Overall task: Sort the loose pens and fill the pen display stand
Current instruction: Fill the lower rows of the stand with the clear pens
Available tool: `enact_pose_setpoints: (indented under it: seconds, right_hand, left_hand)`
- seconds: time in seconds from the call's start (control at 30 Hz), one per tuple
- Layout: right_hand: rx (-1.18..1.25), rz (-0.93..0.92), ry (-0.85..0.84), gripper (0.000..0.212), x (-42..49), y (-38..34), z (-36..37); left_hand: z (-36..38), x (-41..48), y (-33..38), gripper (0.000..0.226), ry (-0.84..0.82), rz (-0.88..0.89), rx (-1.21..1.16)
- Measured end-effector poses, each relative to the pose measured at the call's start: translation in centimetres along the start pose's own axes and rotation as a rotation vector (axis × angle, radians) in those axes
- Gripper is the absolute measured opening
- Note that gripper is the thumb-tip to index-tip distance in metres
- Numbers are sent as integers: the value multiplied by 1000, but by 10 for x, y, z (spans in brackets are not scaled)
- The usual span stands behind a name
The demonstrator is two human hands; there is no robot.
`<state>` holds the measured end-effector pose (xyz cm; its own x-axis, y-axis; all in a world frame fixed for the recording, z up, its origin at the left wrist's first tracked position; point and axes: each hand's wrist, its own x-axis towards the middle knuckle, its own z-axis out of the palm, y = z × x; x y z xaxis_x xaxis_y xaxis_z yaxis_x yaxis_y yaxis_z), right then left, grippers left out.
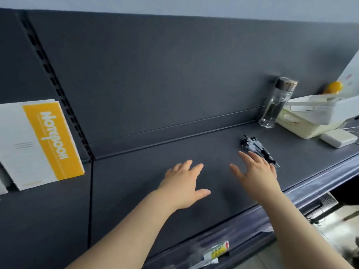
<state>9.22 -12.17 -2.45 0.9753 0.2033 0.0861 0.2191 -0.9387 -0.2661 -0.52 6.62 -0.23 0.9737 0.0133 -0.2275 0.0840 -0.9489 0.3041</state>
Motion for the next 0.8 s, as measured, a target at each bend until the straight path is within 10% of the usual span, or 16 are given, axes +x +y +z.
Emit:
enact_pose_setpoints:
  seconds: [0.47,0.8]
  right_hand:
    - [286,6,-195,54,142,132,-10]
    - [555,-199,-377,8,145,108,4]
  left_hand:
    - [39,169,162,61,103,-441,-1173]
    - [30,212,206,25,338,-759,-1634]
